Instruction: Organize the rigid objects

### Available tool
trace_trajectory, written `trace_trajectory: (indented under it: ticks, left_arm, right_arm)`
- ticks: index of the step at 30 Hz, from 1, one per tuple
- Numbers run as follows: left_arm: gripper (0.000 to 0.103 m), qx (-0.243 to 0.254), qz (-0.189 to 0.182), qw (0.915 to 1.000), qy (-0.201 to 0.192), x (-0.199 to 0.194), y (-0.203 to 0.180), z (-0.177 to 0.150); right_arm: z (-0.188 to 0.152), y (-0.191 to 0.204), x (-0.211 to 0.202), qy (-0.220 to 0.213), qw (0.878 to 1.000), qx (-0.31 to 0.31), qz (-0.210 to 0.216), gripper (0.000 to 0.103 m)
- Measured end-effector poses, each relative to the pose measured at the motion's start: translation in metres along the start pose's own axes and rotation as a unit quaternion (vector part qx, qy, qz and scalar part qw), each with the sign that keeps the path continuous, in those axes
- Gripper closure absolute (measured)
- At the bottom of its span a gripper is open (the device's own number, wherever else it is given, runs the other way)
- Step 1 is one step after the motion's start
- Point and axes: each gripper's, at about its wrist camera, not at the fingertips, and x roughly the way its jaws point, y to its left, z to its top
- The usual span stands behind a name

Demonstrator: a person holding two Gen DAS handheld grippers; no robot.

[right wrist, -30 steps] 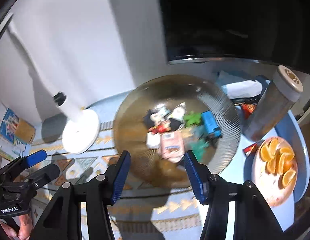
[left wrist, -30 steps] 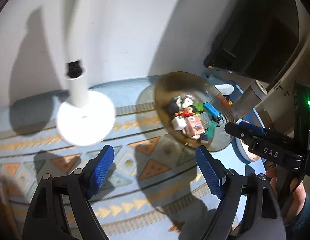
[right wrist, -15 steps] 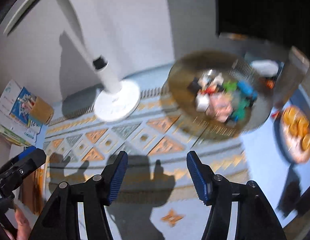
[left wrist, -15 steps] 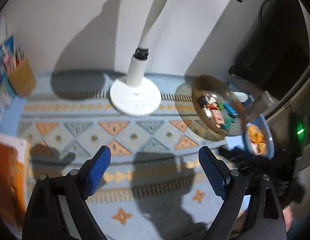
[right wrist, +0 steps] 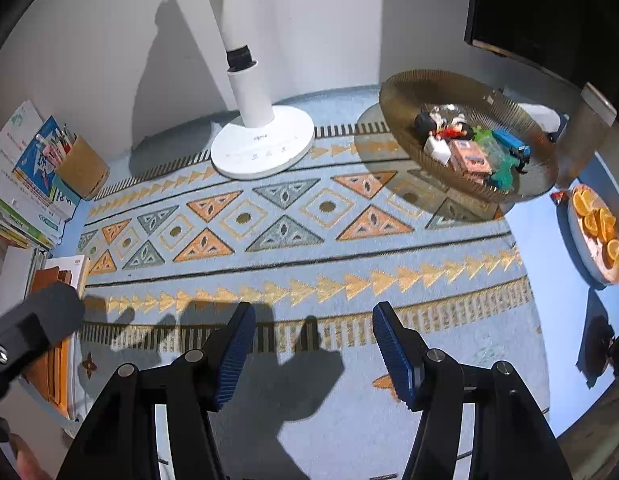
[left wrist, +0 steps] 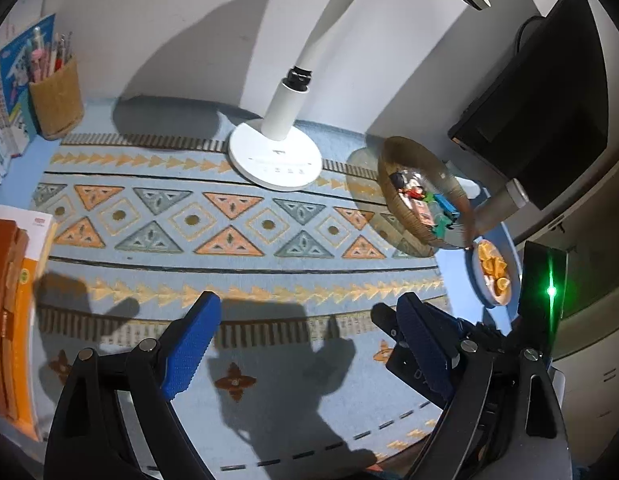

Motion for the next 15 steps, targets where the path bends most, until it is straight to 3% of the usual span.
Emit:
trace_trajectory:
  ticks: [4,12,15]
  left_arm:
    - [0.014,0.002,0.020,0.9998,-0.002,-0.001,0.006,-0.005]
    - [0.014,0.004,0.024,0.9996,0.013,0.006,0.014,-0.009]
    - [0.014,0.020,0.047,0.9987,0.008,0.009,0.016,-0.008]
  right_arm:
    - [-0.008,0.003,0.003,0.011,1.000,0.002,0.000,0.044]
    - [-0.012,0.004,0.009,0.026,1.000,0.009,0.002,0.044]
    - [-0.011,0.006,0.011,0.025,1.000,0.004,-0.002,0.044]
